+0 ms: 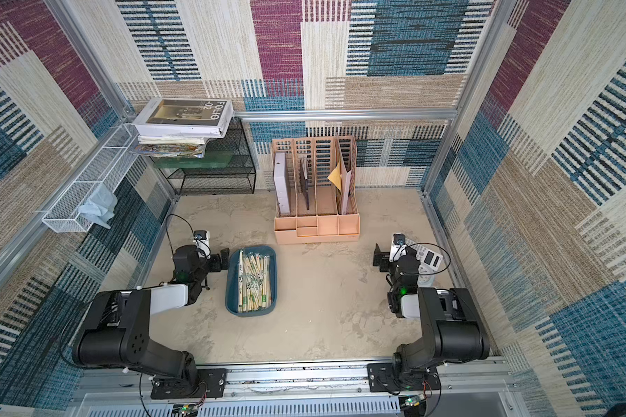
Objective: Take the paired disposable chopsticks out of the storage box
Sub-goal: Move the storage box to the center of the board.
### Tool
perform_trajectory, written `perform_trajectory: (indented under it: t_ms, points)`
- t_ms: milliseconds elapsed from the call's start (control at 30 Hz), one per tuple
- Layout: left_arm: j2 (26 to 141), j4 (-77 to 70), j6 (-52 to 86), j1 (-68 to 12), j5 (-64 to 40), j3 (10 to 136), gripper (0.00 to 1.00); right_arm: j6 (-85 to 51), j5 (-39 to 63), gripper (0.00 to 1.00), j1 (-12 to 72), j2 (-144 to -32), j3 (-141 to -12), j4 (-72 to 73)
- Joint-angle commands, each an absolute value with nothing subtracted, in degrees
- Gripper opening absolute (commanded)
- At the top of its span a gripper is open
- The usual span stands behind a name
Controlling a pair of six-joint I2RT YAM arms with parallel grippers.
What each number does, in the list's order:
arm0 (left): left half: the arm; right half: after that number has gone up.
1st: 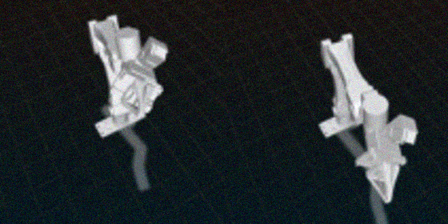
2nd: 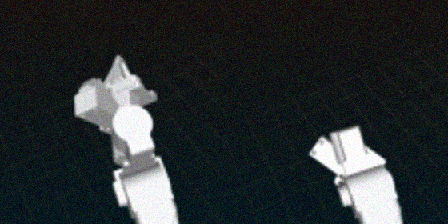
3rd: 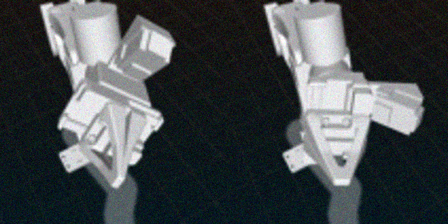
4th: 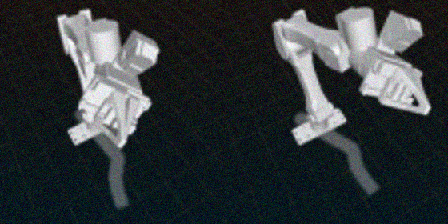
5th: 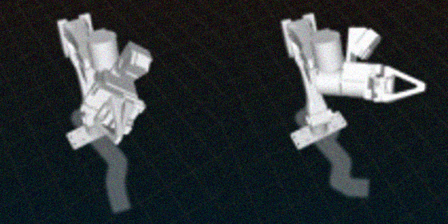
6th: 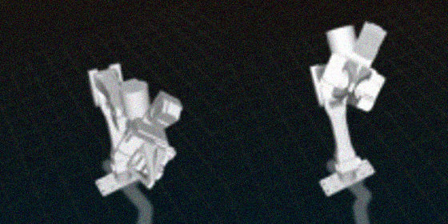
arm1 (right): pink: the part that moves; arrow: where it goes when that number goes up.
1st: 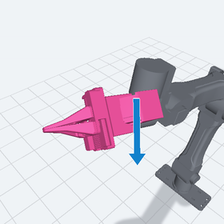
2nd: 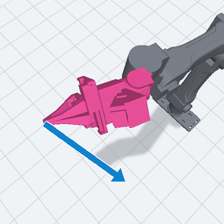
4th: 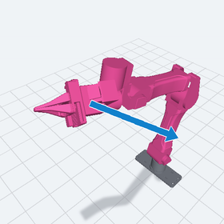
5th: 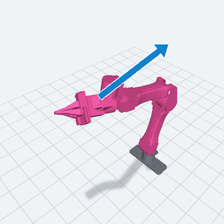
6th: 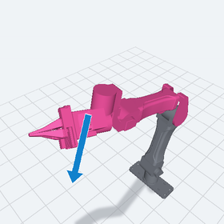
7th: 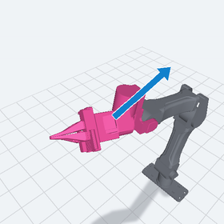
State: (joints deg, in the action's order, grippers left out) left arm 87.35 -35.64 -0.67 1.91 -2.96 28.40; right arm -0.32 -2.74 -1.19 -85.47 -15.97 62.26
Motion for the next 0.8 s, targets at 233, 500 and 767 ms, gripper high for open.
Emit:
perform_trajectory:
  t_ms: [233, 500, 767]
  points:
    - [87.10, -36.39, -0.89, 2.02, -3.20, 28.31, 0.99, -0.31, -2.56, 0.96, -1.15, -85.25, -15.91, 62.50]
    - [87.19, -36.18, -0.79, 2.09, -3.43, 28.50, 0.99, -0.33, -2.29, 0.96, -1.32, -85.36, -16.30, 62.13]
    - [86.12, -36.22, -0.74, 2.90, -5.20, 28.37, 0.97, -0.24, -3.68, 0.96, -0.73, -82.72, -17.70, 57.86]
